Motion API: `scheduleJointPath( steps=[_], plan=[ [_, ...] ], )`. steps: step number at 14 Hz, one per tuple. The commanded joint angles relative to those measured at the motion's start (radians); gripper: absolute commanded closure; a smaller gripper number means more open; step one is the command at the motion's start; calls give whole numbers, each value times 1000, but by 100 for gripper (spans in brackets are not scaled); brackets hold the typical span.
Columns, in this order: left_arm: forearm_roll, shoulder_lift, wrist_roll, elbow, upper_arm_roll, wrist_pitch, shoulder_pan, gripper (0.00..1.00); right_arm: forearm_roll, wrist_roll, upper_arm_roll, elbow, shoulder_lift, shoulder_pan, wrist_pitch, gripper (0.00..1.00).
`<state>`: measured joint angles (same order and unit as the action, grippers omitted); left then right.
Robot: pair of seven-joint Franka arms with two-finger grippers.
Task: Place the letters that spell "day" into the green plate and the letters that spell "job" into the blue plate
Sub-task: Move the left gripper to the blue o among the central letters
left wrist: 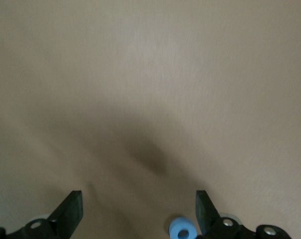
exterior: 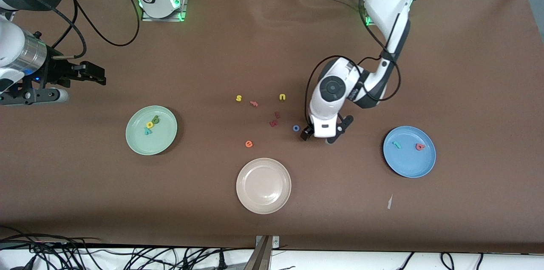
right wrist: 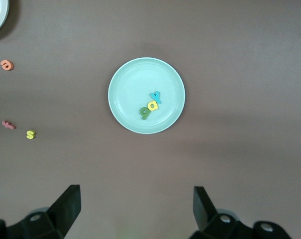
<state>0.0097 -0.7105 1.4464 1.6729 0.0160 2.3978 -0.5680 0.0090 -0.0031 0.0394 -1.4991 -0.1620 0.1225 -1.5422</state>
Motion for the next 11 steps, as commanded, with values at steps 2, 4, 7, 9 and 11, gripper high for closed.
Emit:
scheduleJointPath(
  steps=[2,4,7,9,11],
  plan=[
    [55,-85,100,-125,-16,-19,-42,0,19,5,-1,-3,6,-1,8,0],
    [53,-98,115,-150,-16,-28,-53,0,19,5,0,-6,6,-1,7,0],
    [50,-124,123,-170,-13,-32,-66,2,19,5,0,-9,6,0,7,0],
    [47,-124,123,-170,-13,-32,-67,10,19,5,0,-9,6,-1,5,0],
    [46,-124,123,-170,-11,-42,-69,19,19,5,0,-9,6,0,5,0]
  ],
)
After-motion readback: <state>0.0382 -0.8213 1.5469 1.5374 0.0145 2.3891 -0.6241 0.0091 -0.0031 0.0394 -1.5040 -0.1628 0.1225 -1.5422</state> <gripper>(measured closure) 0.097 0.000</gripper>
